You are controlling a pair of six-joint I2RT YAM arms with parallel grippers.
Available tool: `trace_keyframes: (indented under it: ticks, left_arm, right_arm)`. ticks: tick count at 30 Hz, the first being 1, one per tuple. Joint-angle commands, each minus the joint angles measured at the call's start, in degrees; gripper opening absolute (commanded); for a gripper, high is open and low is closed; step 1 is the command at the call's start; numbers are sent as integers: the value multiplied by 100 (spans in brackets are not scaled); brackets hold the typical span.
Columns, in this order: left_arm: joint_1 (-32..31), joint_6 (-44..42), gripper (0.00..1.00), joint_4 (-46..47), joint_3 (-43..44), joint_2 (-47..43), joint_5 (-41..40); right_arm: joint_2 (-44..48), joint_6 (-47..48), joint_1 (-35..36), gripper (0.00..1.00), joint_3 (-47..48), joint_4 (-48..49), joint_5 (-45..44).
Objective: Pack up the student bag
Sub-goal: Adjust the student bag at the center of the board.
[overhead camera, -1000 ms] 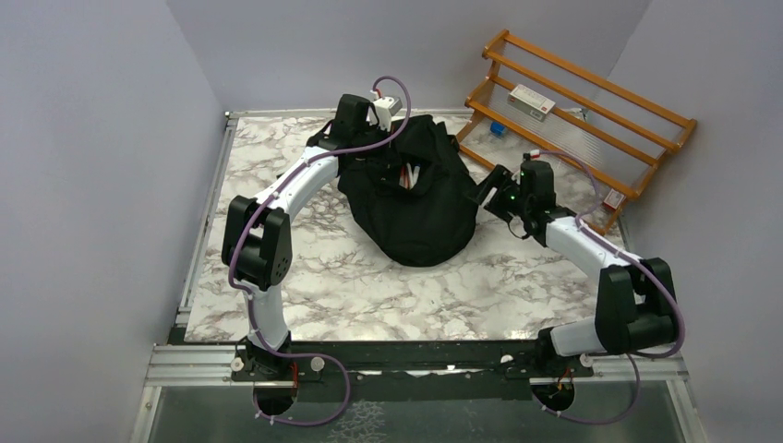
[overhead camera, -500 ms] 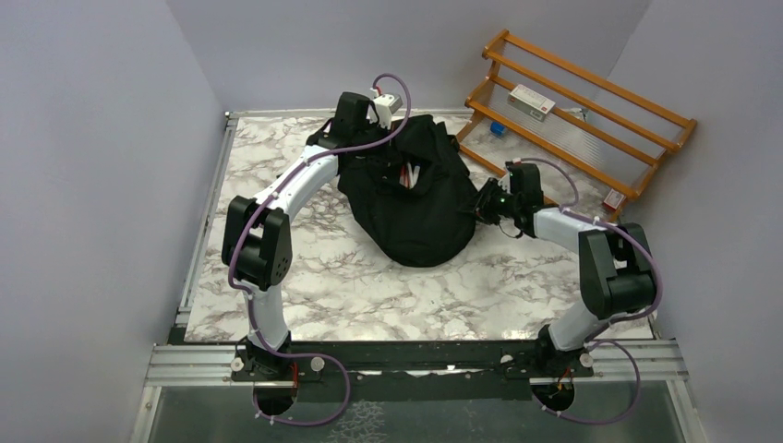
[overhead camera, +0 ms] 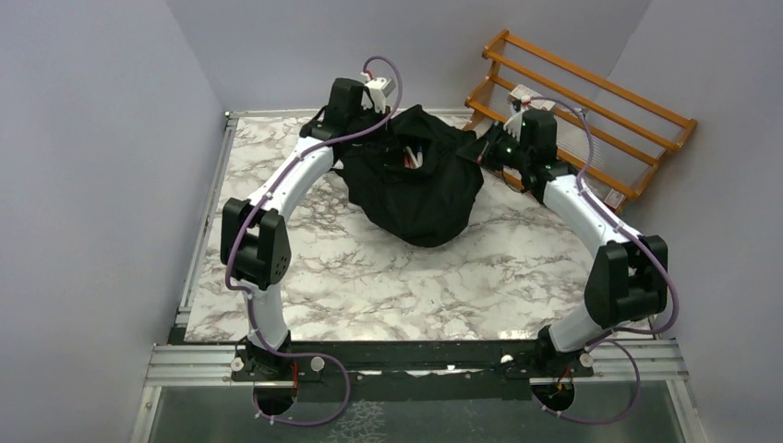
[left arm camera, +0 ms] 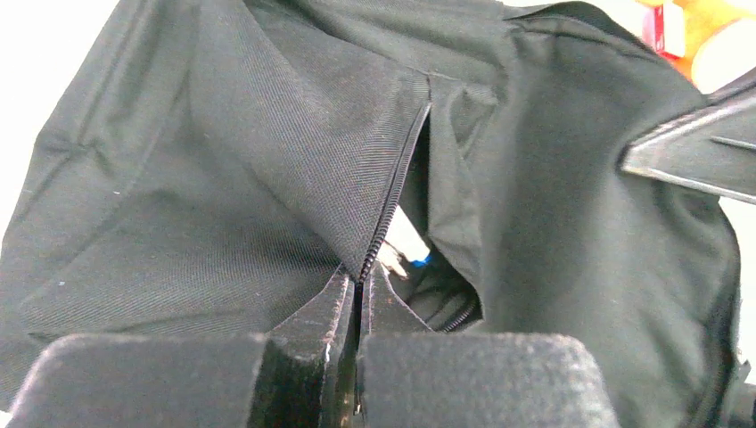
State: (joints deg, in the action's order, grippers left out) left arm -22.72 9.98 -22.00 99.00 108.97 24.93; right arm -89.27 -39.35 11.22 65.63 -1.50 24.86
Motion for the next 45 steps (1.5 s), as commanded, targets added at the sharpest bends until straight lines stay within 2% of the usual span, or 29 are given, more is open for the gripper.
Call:
trace_keyframes:
  ticks: [1, 5, 12, 21, 29, 31, 36, 41, 45]
  left_arm:
    - [126, 468, 0, 71, 656, -285, 217]
    - [424, 592, 0, -184, 1241, -334, 92]
    - [801, 468, 0, -498, 1517, -703, -313]
    - [992, -15, 0, -962, 1237, -1203, -1188]
    - [1024, -214, 0, -1017, 359, -1505, -1624]
    - [1024, -196, 0, -874, -62, -1563, -1605]
    - [1024, -25, 0, -152, -1103, -1634, -1273]
    - [1023, 48, 0, 233, -1610, -1497, -1108]
    - [1024, 48, 0, 418, -1761, -1354, -985]
  right_arm:
    - [147, 169, 407, 0, 1322, 32, 94]
    - [-238, 185, 872, 1, 2406, -160, 58]
    - [-733, 49, 1138, 0, 3156, -14, 369]
    - [-1277, 154, 1233, 0, 2772, 242, 958]
    - [-2145, 729, 1233, 1, 2687, -194, 462]
    - [-2204, 947, 1233, 5, 2549, -208, 146]
    - [-2158, 1384, 1224, 24, 2211, -298, -605]
    - [-1777, 1680, 1224, 38, 1892, -587, -1082]
    - [-1163, 1626, 1224, 49, 1277, -746, -1883]
